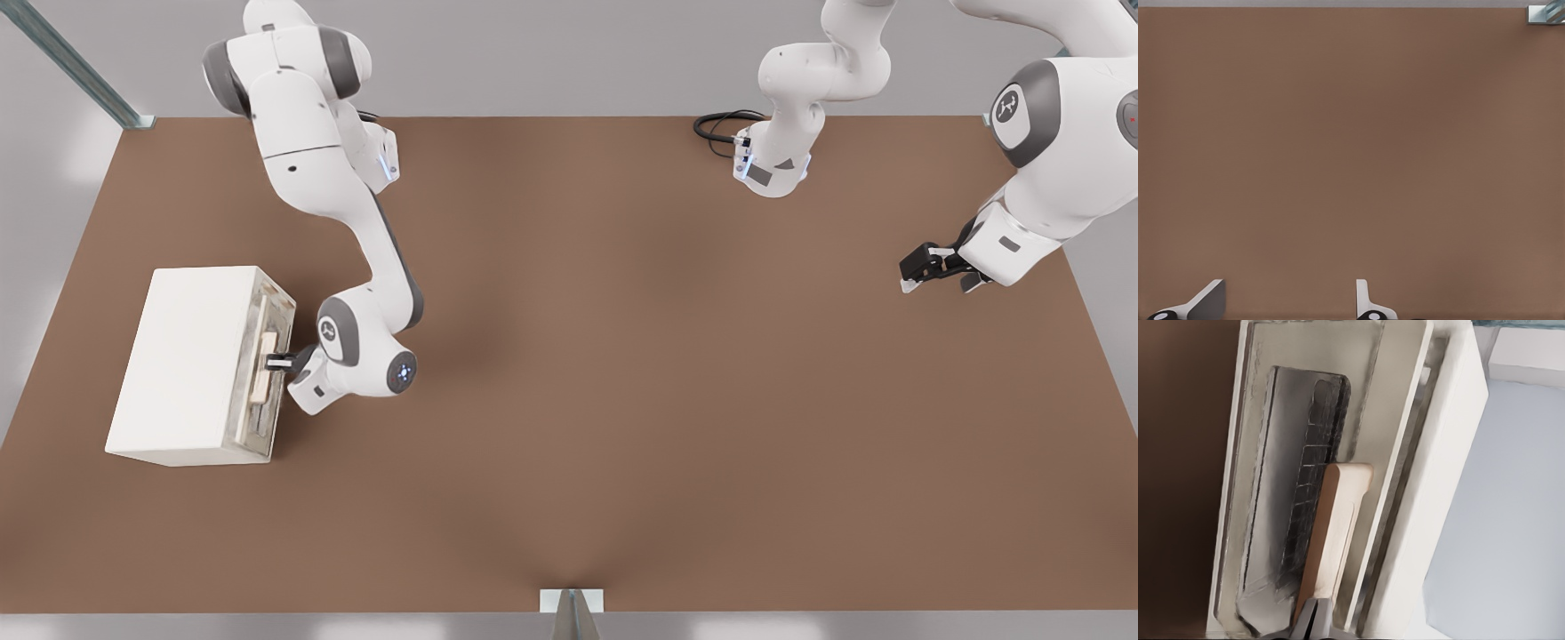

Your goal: Keep left arm still and open the oven door with right arm

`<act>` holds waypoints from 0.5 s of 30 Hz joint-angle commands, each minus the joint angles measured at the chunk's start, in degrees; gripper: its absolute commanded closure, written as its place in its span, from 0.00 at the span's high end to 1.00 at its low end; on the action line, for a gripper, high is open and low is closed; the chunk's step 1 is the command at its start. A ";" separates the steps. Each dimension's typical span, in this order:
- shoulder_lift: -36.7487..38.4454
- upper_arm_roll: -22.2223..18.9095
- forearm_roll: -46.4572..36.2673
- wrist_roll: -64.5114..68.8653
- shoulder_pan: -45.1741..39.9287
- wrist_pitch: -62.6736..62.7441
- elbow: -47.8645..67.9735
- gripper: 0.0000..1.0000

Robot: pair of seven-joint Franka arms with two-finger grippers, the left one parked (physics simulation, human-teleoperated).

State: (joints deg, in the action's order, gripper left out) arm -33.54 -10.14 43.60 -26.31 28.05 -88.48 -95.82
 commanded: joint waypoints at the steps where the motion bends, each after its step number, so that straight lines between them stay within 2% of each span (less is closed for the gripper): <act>1: 0.32 1.61 -5.98 -7.00 0.60 -0.29 2.13 0.00; 2: 1.63 2.58 -12.30 -6.30 0.60 -0.64 4.15 0.00; 4: 7.17 3.02 -34.71 6.61 -1.68 -0.20 8.72 0.00; 7: 12.62 1.70 -47.38 21.64 -5.81 18.52 21.90 0.00; 8: 14.64 -0.58 -49.32 26.83 -6.78 17.91 21.99 0.00; 9: 17.89 -0.76 -49.14 26.92 -8.45 16.33 21.99 0.20; 10: 19.74 -0.76 -48.09 27.10 -8.63 11.23 21.91 0.83; 11: 19.92 -0.85 -47.82 27.71 -9.85 8.76 21.99 1.00; 15: 19.48 -0.85 -47.30 32.11 -13.90 12.98 25.16 1.00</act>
State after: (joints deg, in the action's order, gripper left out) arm -14.16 -10.93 -1.81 -13.87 14.70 -77.49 -71.35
